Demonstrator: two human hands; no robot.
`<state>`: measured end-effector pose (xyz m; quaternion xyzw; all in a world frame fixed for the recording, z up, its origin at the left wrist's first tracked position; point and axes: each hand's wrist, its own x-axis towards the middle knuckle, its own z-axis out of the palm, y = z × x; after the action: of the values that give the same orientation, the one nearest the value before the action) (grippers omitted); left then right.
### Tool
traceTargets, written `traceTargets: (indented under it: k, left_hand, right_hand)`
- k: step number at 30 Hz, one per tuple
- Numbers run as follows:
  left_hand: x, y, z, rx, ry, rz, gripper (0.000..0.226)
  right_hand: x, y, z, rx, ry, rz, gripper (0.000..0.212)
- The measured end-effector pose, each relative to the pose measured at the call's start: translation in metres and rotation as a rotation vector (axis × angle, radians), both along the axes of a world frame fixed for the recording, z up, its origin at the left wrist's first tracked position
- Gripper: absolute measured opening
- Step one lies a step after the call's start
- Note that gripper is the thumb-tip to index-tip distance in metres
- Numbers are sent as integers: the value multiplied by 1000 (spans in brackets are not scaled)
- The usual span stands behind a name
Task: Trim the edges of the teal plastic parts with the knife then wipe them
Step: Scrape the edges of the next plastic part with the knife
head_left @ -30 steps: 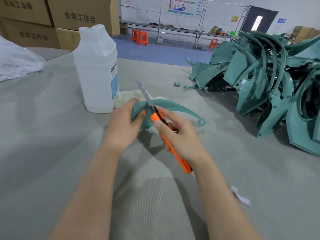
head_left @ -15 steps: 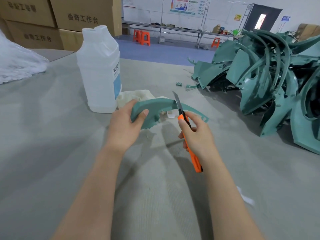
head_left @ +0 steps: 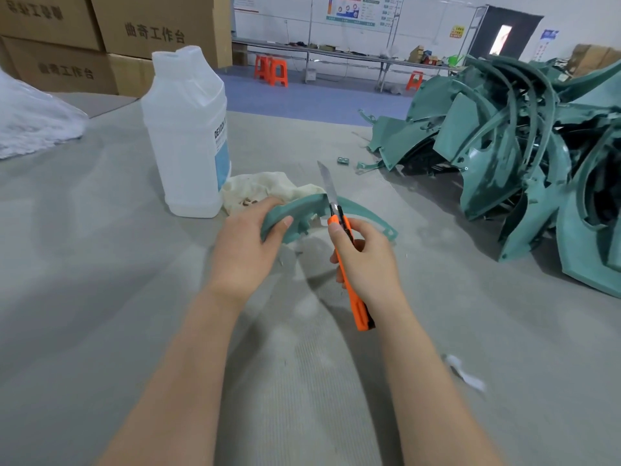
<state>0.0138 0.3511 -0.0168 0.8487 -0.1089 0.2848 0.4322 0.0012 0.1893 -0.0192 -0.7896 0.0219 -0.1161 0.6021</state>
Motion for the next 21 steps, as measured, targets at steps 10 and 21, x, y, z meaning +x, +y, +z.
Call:
traceTargets:
  k: [10, 21]
  left_hand:
    - [-1, 6, 2, 67, 19, 12, 12]
    - [2, 8, 0, 2, 99, -49, 8]
  right_hand:
    - [0, -6, -3, -67, 13, -19, 24]
    - [0, -5, -6, -86, 1, 10, 24]
